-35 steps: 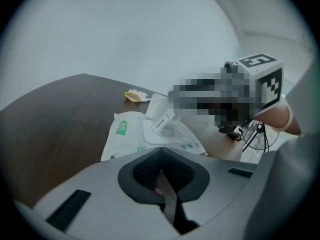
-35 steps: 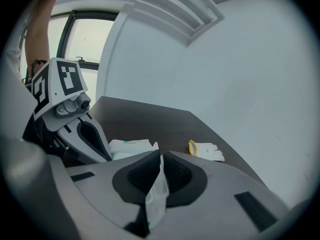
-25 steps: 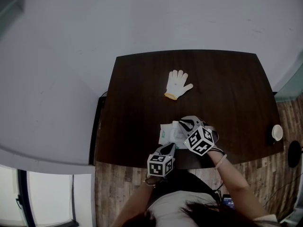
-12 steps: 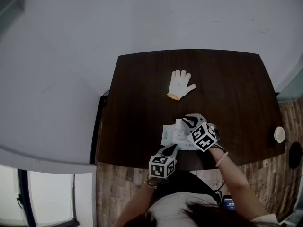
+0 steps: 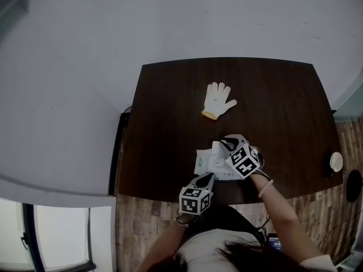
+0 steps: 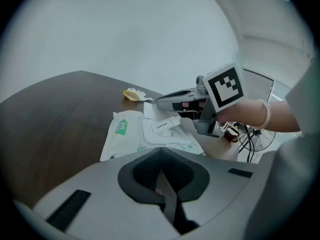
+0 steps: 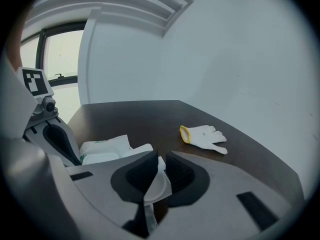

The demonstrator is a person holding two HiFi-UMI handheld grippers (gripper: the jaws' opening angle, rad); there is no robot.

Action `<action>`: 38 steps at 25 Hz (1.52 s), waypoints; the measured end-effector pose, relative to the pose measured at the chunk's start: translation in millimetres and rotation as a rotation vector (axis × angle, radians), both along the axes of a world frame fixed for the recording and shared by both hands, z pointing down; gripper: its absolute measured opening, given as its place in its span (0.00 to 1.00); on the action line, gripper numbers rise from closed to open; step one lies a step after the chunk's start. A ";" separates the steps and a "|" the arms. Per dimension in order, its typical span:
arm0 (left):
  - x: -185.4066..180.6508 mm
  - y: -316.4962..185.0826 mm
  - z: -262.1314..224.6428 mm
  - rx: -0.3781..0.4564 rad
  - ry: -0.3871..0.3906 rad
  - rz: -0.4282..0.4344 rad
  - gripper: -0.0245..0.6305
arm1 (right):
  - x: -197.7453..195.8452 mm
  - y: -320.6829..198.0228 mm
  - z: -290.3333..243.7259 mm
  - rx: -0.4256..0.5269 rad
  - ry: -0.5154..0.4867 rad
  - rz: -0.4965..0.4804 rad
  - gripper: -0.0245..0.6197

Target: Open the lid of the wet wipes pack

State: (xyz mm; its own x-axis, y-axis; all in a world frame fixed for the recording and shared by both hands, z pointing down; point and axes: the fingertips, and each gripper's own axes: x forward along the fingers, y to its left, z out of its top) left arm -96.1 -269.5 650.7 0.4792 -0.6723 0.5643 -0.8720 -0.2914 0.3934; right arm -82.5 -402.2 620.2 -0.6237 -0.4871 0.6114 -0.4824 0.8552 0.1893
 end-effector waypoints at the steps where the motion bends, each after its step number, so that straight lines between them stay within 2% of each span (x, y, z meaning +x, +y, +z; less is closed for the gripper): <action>1: 0.1 0.1 0.0 -0.001 0.001 0.000 0.07 | 0.0 -0.8 2.2 -0.005 0.003 0.001 0.13; 13: -0.4 -1.8 1.0 0.000 0.009 0.005 0.07 | -0.9 -3.4 27.0 -0.061 0.024 0.002 0.13; 24: 0.2 -1.1 -1.0 0.006 0.025 0.008 0.07 | 1.0 -3.4 20.5 -0.097 -0.056 0.043 0.13; 31: 2.6 1.8 -6.6 0.032 0.016 0.026 0.07 | 1.8 3.2 -4.9 -0.060 -0.127 0.051 0.14; 38: -7.3 1.7 -25.1 0.087 -0.005 -0.019 0.07 | 8.4 17.3 -30.5 -0.023 -0.180 0.063 0.12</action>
